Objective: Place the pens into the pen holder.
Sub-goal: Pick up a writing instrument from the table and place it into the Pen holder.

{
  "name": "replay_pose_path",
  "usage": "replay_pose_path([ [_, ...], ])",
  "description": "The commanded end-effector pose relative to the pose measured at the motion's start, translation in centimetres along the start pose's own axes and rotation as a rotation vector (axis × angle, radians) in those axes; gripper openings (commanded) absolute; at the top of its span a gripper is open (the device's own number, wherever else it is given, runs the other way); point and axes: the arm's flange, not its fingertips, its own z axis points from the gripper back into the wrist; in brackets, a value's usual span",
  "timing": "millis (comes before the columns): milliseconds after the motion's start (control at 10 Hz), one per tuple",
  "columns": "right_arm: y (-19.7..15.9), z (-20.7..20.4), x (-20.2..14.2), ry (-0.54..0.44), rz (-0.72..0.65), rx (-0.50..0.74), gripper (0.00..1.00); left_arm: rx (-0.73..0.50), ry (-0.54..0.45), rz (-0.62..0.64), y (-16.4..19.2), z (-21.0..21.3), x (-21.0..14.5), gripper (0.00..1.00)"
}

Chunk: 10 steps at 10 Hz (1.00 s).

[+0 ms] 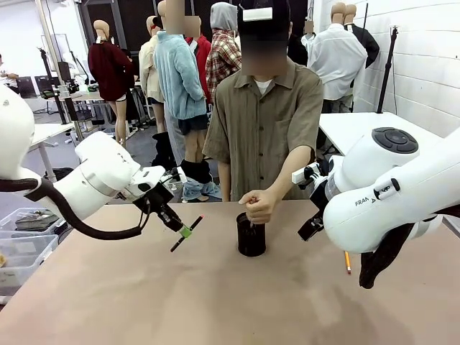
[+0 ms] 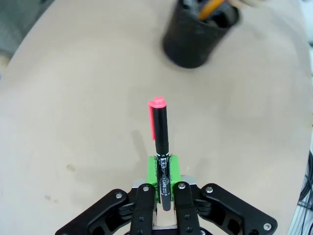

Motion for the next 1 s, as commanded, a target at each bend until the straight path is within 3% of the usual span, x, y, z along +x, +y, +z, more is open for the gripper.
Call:
replay_pose_path([
  [0, 0.0, 0.0, 0.0, 0.001, 0.0, 0.001, 1.0, -0.145, -0.103, -0.123, -0.3, 0.9, -2.3, 0.0],
  [200, 0.0, 0.0, 0.0, 0.001, 0.0, 0.001, 1.0, -0.221, -0.253, -0.21, -0.1, 3.2, -5.3, 0.0],
  [500, 0.0, 0.0, 0.0, 0.001, 0.0, 0.001, 1.0, -0.165, -0.449, -0.265, -1.0, 7.9, -11.8, 0.0],
  [700, 0.0, 0.0, 0.0, 0.001, 0.0, 0.001, 1.0, -0.133, -0.536, -0.254, -1.0, 8.8, -13.6, 0.0],
  [900, 0.0, 0.0, 0.0, 0.001, 0.0, 0.001, 1.0, -0.142, -0.574, -0.268, -0.9, 8.7, -12.9, 0.0],
])
